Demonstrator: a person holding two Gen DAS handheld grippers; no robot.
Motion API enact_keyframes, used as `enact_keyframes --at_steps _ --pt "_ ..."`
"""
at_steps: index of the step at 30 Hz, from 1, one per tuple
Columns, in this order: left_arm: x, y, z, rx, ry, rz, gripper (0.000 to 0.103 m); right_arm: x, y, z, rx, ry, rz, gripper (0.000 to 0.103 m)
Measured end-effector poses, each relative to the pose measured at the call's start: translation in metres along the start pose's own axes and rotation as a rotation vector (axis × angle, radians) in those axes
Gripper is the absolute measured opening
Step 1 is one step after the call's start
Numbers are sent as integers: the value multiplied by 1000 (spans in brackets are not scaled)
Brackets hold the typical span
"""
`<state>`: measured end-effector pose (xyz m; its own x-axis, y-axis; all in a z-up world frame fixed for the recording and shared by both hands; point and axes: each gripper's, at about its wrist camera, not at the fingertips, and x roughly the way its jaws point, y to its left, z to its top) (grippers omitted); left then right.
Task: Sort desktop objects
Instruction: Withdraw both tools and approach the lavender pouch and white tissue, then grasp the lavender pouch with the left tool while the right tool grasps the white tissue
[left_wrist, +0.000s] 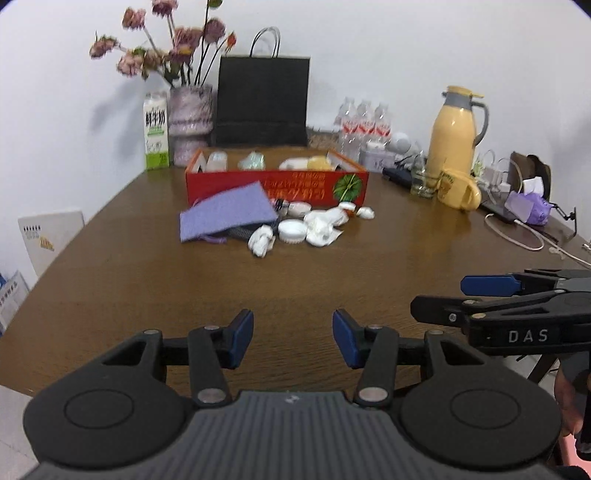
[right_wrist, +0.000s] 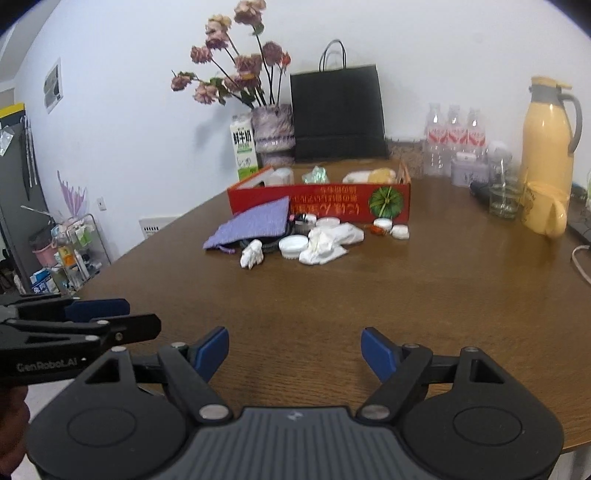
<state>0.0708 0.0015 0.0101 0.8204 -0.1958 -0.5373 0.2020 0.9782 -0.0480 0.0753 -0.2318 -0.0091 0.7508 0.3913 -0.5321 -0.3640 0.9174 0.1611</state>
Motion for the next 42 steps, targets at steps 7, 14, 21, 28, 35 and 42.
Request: enact_keyframes --at_steps 7,14,21,28,35,42 --pt "33 28 19 -41 23 58 51 35 -17 10 34 43 -4 78" --pt "96 71 67 -149 99 -3 51 76 -23 40 11 45 2 78" --pt "177 86 125 -151 87 -13 69 124 -29 83 -27 11 -2 78" --pt "242 81 147 -74 77 109 84 177 -42 110 -40 21 -27 69" --pt "260 96 143 -178 111 23 64 217 -50 112 -9 66 -15 56" --pt "248 88 138 -144 61 -12 24 220 -55 103 13 72 -31 30"
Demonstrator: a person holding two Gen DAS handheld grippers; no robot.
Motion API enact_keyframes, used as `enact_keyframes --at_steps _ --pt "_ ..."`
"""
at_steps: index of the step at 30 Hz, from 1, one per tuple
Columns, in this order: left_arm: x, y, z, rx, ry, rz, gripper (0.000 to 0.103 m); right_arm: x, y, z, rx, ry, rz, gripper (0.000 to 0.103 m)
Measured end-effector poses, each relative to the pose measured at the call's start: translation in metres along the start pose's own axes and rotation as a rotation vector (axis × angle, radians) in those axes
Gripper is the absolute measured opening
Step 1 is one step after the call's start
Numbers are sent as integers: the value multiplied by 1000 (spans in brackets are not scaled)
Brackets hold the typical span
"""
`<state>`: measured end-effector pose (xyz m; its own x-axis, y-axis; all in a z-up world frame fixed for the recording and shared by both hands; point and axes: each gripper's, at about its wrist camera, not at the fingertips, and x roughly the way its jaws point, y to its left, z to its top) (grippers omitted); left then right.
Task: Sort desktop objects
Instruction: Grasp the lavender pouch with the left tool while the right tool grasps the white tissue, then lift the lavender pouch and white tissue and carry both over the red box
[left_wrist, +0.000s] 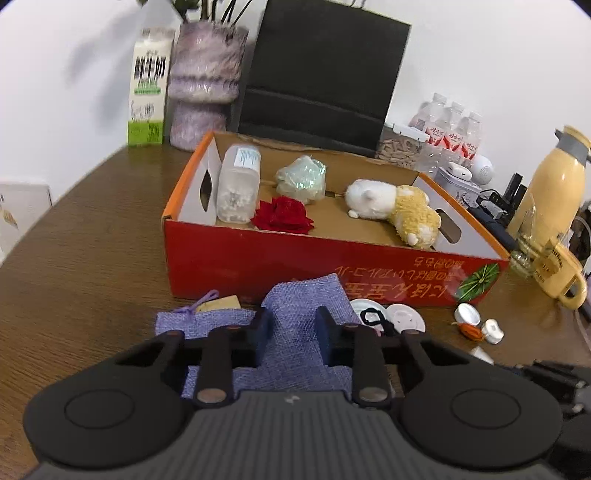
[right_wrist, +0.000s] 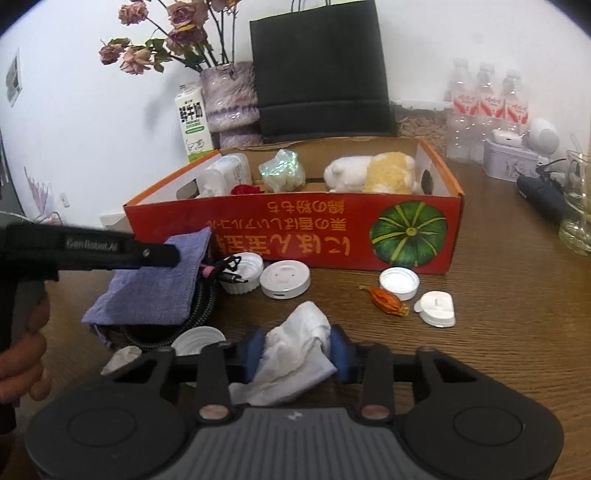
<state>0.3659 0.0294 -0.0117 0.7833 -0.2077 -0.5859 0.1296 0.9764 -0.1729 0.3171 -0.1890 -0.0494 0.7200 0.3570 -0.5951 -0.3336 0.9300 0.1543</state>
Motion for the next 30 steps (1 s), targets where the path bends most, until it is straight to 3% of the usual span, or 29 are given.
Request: enact_keyframes --at_steps 4,8,13,19,24,30 --pt "-7 -6 -3 28 -29 36 4 -9 2 -5 5 -9 -8 23" --pt "-19 -3 -1 -18 -31 44 3 -27 3 -9 18 -28 0 23" --pt "-67 -9 -3 -4 -133 28 3 -54 4 -10 22 -58 -10 23" --pt "-135 -7 -2 -54 -225 13 3 -94 13 -11 4 -121 -7 23" --pt "-176 0 -11 -109 -212 -25 3 -125 21 -16 -8 -162 -6 23" --pt "-203 -15 -54 -43 -182 -30 4 -160 28 -40 -6 -167 0 23"
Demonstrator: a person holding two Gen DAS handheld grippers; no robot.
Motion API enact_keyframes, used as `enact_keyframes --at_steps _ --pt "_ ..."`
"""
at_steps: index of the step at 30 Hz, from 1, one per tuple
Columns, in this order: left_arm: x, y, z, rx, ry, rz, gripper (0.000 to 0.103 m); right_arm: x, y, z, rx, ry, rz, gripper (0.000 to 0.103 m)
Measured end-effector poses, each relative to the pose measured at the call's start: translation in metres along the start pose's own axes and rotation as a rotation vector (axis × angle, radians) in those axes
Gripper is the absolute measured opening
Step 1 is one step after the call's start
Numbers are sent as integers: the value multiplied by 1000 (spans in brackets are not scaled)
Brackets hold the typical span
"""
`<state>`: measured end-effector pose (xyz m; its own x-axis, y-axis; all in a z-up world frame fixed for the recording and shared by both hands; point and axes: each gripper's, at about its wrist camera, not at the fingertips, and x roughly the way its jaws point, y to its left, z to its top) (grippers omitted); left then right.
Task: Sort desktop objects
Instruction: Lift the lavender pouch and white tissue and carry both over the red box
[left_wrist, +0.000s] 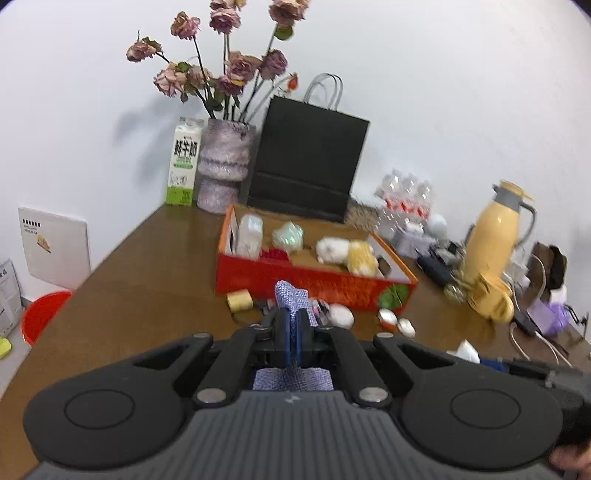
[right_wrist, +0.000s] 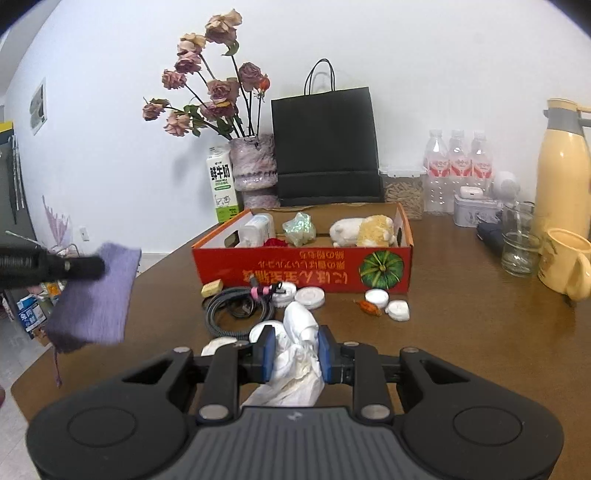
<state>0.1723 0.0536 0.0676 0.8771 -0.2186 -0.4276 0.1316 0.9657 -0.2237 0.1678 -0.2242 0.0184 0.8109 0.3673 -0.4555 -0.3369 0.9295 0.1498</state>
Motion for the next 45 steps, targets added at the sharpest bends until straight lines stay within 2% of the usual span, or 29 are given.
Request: enact_keyframes --at_steps 6,15,20,27,36,40,45 --pt "-35 -15 -26 16 35 -47 4 -44 3 -14 -2 -23 -19 23" --pt "-88 -38 -42 73 -1 -78 4 -112 10 -26 -22 -93 -35 23" --pt "-111 -44 -51 67 -19 -98 4 -131 19 -28 -58 -114 -14 23" --pt "-100 -42 -54 62 2 -84 4 -116 20 -31 -45 -80 6 23" --pt "-70 -25 -46 21 45 -61 4 -77 8 -24 -16 -25 4 23" --pt "-51 -22 -21 45 29 -73 4 -54 -4 -1 -7 -19 9 23" --pt "-12 -18 45 171 -53 -77 4 -22 -17 56 -46 -87 49 23"
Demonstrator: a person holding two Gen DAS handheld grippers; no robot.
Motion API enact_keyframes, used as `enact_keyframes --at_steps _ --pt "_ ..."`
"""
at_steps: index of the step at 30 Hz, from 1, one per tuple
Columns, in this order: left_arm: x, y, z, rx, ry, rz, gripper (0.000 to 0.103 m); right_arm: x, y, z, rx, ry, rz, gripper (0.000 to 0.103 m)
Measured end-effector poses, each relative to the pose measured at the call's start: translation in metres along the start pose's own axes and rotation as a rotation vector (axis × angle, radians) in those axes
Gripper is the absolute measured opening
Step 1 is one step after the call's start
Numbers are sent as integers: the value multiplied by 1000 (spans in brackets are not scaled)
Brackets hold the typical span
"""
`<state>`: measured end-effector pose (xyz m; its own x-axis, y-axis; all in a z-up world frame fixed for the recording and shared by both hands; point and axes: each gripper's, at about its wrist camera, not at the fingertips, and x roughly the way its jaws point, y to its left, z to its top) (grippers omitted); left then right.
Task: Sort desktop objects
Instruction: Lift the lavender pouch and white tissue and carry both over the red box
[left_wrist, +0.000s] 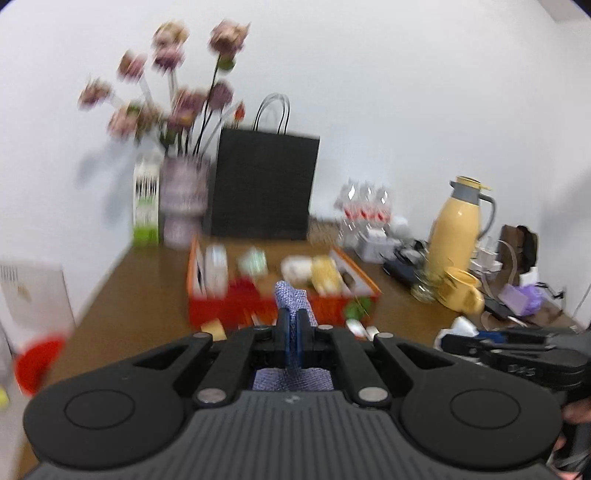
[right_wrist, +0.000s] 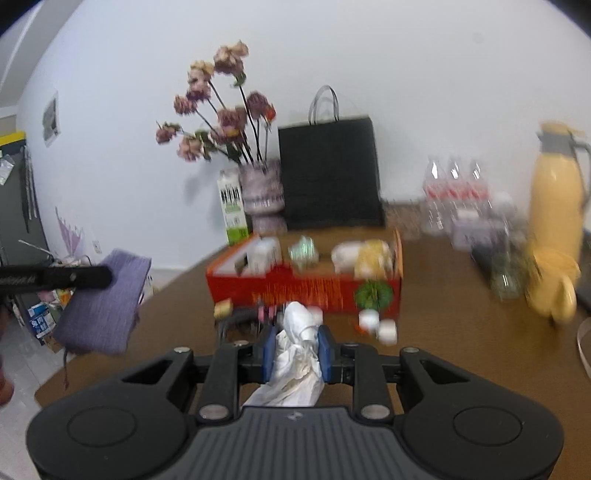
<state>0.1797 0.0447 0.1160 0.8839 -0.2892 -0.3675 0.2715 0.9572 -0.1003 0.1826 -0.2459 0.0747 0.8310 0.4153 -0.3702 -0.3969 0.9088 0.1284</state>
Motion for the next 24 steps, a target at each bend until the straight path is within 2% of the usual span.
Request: enact_keyframes --at_steps 3,6,10,13,15,18,22,24 --pt "41 8 34 79 -24 0 4 27 -13 34 -6 -47 28 23" --pt "94 19 67 115 27 -1 4 62 -25 68 0 -62 44 23" --pt "151 29 110 159 57 -24 4 118 -35 112 15 -62 70 23" --pt "191 37 130 175 82 -56 4 175 -45 140 38 -23 62 23" --pt "224 39 130 201 114 -70 4 213 -50 151 57 15 57 23" --pt "274 44 105 241 179 -88 4 273 -60 151 109 84 32 23" --pt "323 54 64 227 267 -159 4 344 -65 126 127 183 -10 23" --pt "340 55 47 237 287 -121 6 373 -67 112 137 237 -12 25"
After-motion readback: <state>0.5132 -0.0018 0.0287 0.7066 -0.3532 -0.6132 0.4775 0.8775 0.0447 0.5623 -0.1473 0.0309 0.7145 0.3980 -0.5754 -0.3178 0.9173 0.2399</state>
